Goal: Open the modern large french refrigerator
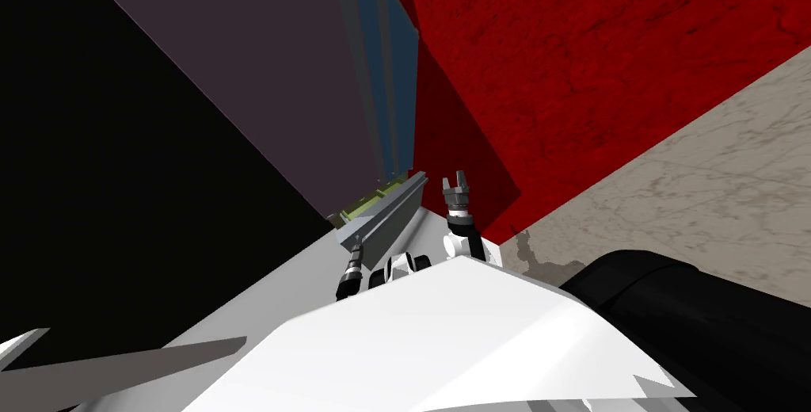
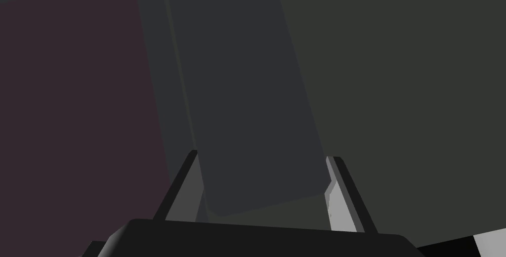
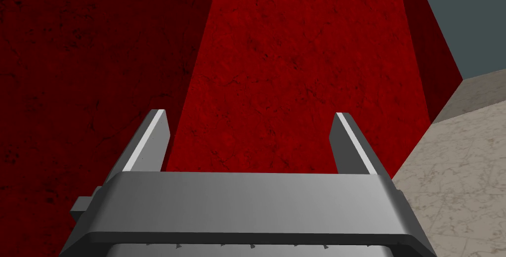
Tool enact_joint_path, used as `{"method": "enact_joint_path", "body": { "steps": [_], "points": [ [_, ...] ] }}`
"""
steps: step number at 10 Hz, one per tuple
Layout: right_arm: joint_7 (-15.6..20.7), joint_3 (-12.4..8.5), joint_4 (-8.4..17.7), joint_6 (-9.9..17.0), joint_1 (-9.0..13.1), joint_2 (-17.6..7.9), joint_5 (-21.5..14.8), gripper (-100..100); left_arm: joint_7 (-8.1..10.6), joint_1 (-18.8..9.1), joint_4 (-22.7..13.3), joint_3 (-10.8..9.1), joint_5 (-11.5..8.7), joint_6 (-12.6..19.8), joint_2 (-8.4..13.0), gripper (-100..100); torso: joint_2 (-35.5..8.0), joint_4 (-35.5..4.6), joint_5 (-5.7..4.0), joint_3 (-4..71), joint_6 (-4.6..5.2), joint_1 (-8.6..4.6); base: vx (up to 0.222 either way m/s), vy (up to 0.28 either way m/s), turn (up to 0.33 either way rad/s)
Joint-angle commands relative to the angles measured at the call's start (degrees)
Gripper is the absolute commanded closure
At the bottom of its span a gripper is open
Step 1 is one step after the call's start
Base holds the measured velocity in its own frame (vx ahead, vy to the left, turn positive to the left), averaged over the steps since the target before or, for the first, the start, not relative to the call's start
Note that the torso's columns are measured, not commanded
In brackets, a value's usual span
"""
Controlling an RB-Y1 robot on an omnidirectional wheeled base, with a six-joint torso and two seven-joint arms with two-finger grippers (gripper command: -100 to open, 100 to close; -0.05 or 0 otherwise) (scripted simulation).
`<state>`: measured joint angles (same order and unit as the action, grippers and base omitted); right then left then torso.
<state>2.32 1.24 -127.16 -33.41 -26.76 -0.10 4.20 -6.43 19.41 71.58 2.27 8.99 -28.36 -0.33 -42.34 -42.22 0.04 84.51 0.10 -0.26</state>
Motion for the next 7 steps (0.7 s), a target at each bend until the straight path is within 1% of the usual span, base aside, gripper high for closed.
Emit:
{"method": "enact_joint_path", "body": {
  "steps": [1, 2, 3, 5, 6, 7],
  "points": [
    [0.0, 0.0, 0.0, 0.0, 0.0, 0.0, 0.0, 0, -0.35, 1.34, 0.83, 0.72, 0.44, -0.16, -0.59, 100, 0.05, -0.01, -0.01, 0.03, 0.04, 0.04, -0.168, -0.138, 0.009],
    [0.0, 0.0, 0.0, 0.0, 0.01, 0.0, 0.0, 0, -0.1, 0.99, 0.47, 0.39, 0.22, -0.3, -0.27, 100, 0.09, -0.02, -0.02, 0.06, 0.04, 0.13, -0.088, -0.068, 0.002],
    [0.0, -0.01, 0.0, 0.0, -0.01, -0.01, 0.0, 0, 0.15, 1.17, 0.24, -0.81, -0.85, -0.29, 0.39, 100, 0.35, -0.08, -0.07, 0.22, -0.05, 0.43, -0.086, -0.097, -0.189],
    [0.0, 0.0, 0.0, 0.0, 0.01, 0.0, 0.0, 0, 0.37, 1.14, 0.16, -2.11, -1.92, -0.33, 1.14, 100, 0.15, 0.04, 0.04, 0.08, 0.05, 0.09, -0.156, -0.14, -0.197],
    [0.0, 0.0, 0.0, 0.0, 0.01, 0.0, 0.0, 0, 0.76, 1.89, 2.56, -1.63, -1.57, 0.94, 1.27, -100, 0.05, 0.03, 0.03, 0.01, 0.05, 0.1, -0.089, -0.067, -0.047],
    [0.0, -0.01, 0.0, 0.0, -0.01, -0.01, 0.0, 0, 0.99, 2.41, 4.4, -1.48, -1.48, 2.29, 1.32, -100, 0.28, 0.02, 0.03, 0.16, -0.06, 0.43, -0.007, 0.009, 0.006]
  ]
}}
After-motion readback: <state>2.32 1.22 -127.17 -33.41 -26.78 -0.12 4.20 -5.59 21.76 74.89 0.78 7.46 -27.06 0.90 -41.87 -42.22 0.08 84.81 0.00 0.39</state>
